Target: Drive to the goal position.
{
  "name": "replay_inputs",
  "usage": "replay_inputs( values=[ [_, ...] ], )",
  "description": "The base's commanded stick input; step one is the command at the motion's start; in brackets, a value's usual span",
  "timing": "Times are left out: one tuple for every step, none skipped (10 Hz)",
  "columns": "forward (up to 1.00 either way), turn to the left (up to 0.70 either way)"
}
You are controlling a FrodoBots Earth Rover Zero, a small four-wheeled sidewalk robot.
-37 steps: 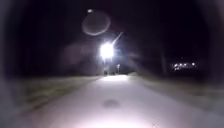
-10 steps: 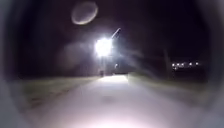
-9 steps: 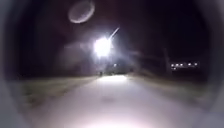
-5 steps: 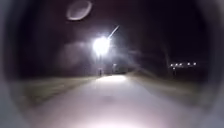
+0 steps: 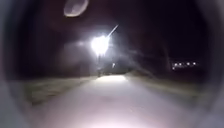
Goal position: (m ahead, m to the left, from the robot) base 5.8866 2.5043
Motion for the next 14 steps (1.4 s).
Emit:
replay_inputs(
  values=[
    [0.70,0.00],
    [0.70,0.00],
    [0.70,0.00],
    [0.70,0.00],
    [0.70,0.00],
    [0.70,0.00],
    [0.70,0.00],
    [0.70,0.00],
    [0.70,0.00],
    [0.70,0.00],
    [0.70,0.00],
    [0.70,0.00],
    [0.70,0.00],
    [0.70,0.00]
  ],
)
